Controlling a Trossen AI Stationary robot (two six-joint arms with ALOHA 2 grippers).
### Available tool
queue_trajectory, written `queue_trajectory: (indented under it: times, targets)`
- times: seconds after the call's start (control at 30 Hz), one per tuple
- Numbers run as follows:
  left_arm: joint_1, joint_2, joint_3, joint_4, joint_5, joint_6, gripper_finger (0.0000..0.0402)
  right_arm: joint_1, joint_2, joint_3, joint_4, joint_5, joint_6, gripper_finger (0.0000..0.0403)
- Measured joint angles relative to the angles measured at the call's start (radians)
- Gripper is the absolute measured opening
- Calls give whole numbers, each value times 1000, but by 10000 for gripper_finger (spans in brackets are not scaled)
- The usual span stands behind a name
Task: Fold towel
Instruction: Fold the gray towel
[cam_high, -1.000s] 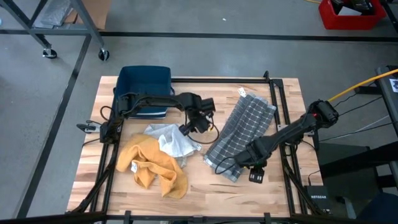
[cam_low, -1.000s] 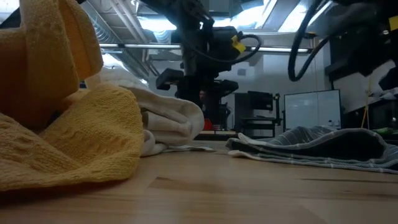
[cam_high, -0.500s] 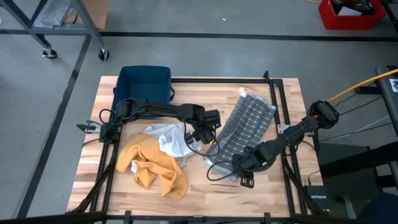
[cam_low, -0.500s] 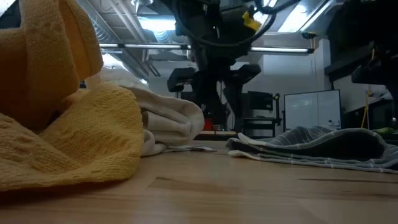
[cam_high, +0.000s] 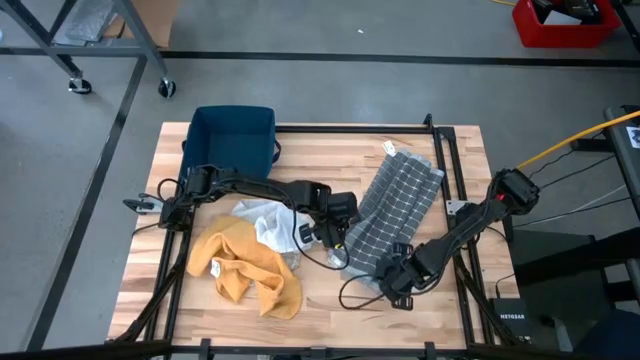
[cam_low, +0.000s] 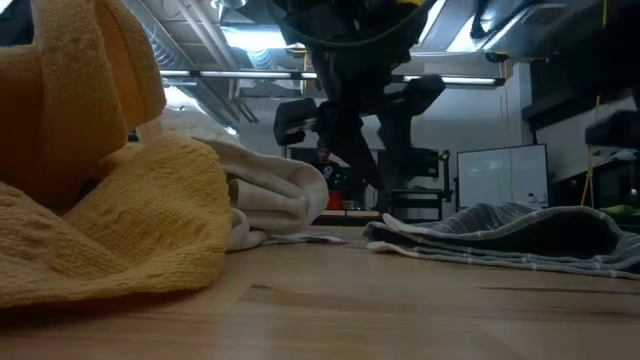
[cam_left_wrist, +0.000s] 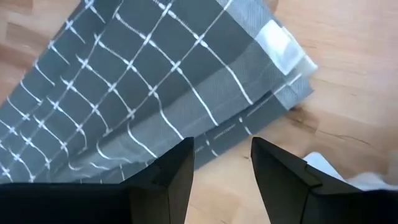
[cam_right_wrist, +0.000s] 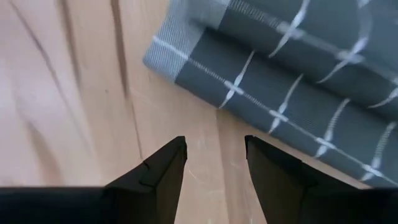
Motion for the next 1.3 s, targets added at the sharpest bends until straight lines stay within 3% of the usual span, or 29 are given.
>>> queue_trajectory:
  times: [0.17,0.47,0.6,0.83,1.0,1.17,1.3]
  targets:
    - [-13,0,-63,70,-30,22,153,-2,54,0,5,6,17,177]
    - [-16,0,-216,276,-99,84,153,-2,60,0,6,119,20,177]
    - [-18,-2,-257,379,-103,86,153,-2,60,4,1,97,19,177]
    - [-18,-1,-259,379,-119,84,153,-2,61,88,-79,37,18,177]
    - [-18,-1,-259,379,-119,76,153,-2,61,174,-194,99,17,177]
    - [-18,-1,-259,385,-119,74,153,-2,66,187,-202,187,-22,177]
    - [-18,-1,-259,388,-119,71,153,-2,106,187,-200,137,-127,177]
